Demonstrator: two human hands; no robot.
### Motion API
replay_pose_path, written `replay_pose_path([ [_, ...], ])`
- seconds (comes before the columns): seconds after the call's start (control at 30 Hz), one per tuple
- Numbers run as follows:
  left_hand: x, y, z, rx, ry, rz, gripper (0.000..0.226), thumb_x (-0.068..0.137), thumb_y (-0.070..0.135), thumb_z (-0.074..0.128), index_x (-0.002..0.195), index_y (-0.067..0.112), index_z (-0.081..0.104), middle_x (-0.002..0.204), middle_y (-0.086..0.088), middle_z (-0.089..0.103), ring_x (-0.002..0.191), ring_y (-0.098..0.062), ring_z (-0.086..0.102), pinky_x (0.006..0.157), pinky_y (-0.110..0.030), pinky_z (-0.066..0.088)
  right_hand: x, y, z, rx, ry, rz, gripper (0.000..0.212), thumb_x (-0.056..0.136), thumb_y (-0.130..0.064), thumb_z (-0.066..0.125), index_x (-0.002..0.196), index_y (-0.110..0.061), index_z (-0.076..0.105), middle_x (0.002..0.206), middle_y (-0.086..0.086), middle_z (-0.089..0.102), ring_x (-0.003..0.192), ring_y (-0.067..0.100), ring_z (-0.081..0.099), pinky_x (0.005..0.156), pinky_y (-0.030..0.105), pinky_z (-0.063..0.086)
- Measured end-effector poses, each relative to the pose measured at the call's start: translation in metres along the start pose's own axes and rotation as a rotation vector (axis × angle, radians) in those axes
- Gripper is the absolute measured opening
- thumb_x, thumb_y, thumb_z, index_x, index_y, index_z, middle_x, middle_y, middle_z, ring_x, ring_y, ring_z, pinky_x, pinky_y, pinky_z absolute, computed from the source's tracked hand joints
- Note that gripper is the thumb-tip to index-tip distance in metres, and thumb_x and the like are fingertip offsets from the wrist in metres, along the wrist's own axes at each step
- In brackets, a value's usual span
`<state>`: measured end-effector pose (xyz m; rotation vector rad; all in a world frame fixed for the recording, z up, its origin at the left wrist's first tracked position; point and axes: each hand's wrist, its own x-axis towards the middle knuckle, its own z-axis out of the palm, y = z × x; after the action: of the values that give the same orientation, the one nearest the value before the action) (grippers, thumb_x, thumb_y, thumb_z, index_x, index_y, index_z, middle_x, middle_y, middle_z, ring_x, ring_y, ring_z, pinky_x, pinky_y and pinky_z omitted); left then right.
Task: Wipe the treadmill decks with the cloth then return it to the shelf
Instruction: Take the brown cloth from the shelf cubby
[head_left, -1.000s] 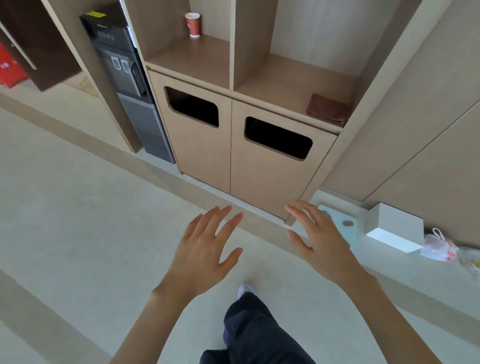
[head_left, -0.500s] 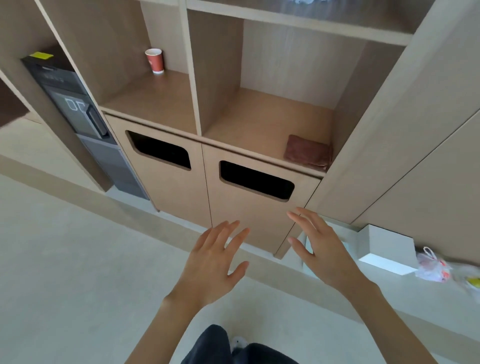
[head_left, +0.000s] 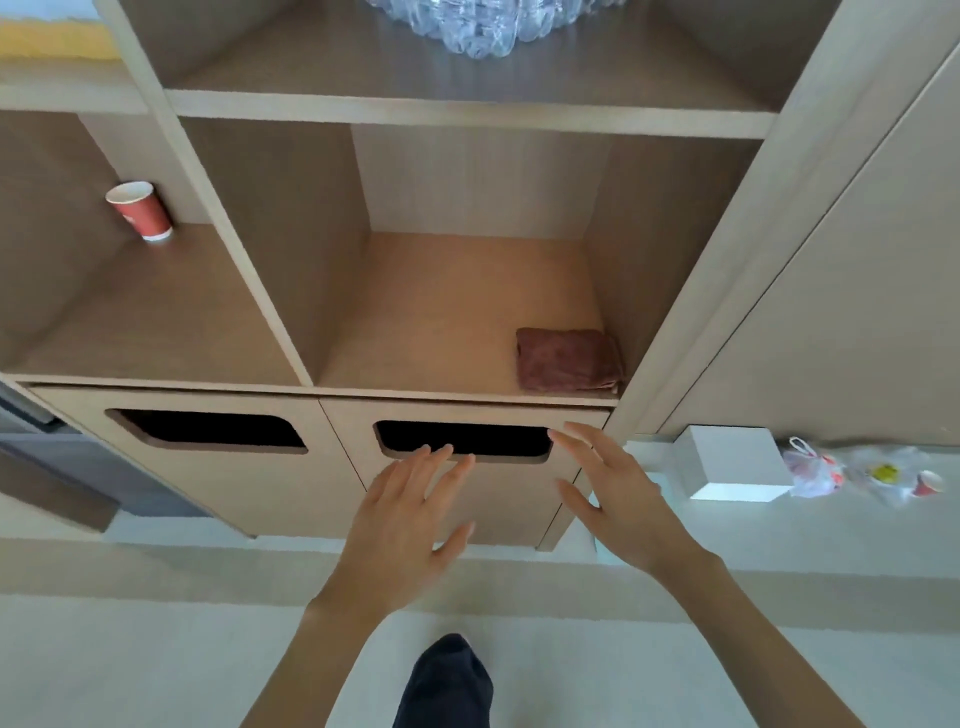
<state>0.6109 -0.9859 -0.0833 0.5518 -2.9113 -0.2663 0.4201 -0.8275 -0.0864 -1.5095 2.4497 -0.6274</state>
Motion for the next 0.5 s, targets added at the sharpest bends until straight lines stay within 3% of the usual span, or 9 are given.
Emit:
replay_pose_path([
  [0.1,0.027,-0.029,0.004,-0.005,-0.005,0.038,0.058,0.083,0.039,0.063,0.136,0.019,0.047,0.137,-0.007,0.051,0.127,-0.027,0.047,0.101,-0.044,0.040,0.026,0.002,0.006,0.016,0.037,0.101,0.048,0.097,-0.032,0.047,0.143,-0.025,0.035,0.148,-0.003,0.032,0.130,0.015,0.039,0.094,0.020,0.027],
  [0.2,0.053,-0.050,0.013,0.035,-0.021,0.101,0.056,0.085,0.043,0.057,0.135,0.020,0.048,0.136,-0.005,0.051,0.127,-0.025,0.047,0.101,-0.043,0.039,0.042,0.006,0.014,0.038,0.069,0.188,0.049,0.096,-0.037,0.045,0.143,-0.029,0.034,0.149,-0.006,0.030,0.128,0.015,0.042,0.091,0.022,0.028],
  [0.4,0.103,-0.069,0.045,0.041,-0.075,0.164,0.058,0.084,0.040,0.061,0.135,0.017,0.048,0.138,-0.009,0.049,0.128,-0.029,0.045,0.103,-0.047,0.038,0.072,0.025,0.013,0.019,0.090,0.228,0.049,0.095,-0.035,0.050,0.141,-0.022,0.040,0.145,0.003,0.038,0.128,0.023,0.043,0.104,0.036,0.039],
  [0.5,0.129,-0.080,0.064,0.037,-0.131,0.106,0.060,0.088,0.044,0.053,0.142,0.021,0.037,0.148,-0.008,0.035,0.136,-0.029,0.032,0.108,-0.047,0.030,0.102,0.043,0.009,-0.046,0.104,0.186,0.048,0.094,-0.028,0.054,0.139,-0.016,0.043,0.142,0.010,0.042,0.130,0.028,0.042,0.112,0.044,0.031],
])
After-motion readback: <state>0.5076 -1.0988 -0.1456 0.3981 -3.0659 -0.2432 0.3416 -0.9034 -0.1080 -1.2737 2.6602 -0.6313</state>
